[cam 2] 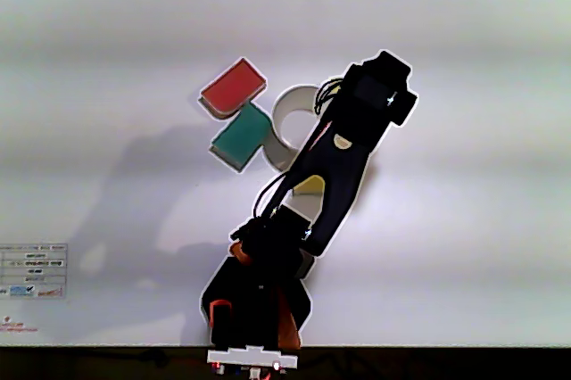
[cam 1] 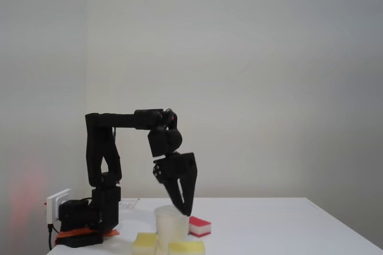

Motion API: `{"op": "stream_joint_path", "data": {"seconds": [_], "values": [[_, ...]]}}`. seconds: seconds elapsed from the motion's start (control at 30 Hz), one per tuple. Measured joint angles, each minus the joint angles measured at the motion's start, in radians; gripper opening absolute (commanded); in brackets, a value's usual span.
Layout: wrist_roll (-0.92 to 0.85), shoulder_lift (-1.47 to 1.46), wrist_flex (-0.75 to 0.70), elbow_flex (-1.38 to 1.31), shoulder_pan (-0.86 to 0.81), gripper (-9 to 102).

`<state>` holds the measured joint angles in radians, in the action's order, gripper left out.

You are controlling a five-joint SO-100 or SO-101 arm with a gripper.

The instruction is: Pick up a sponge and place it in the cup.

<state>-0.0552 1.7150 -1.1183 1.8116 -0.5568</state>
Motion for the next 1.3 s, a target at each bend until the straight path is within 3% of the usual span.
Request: {"op": "stream_joint_path", "data": {"seconds": [0.3,0.6,0.87,1.03,1.3], "values": [[-0.031,0.0,0.16,0.152,-0.023,0],[-0.028,0.003,0.206,0.233,0.005,4],[-0.029,0.04,0.206,0.272,0.029,13],[-0.031,0.04,0.213,0.272,0.044,24],[-0.064,0.04,0.247,0.272,0.049,29]]}}
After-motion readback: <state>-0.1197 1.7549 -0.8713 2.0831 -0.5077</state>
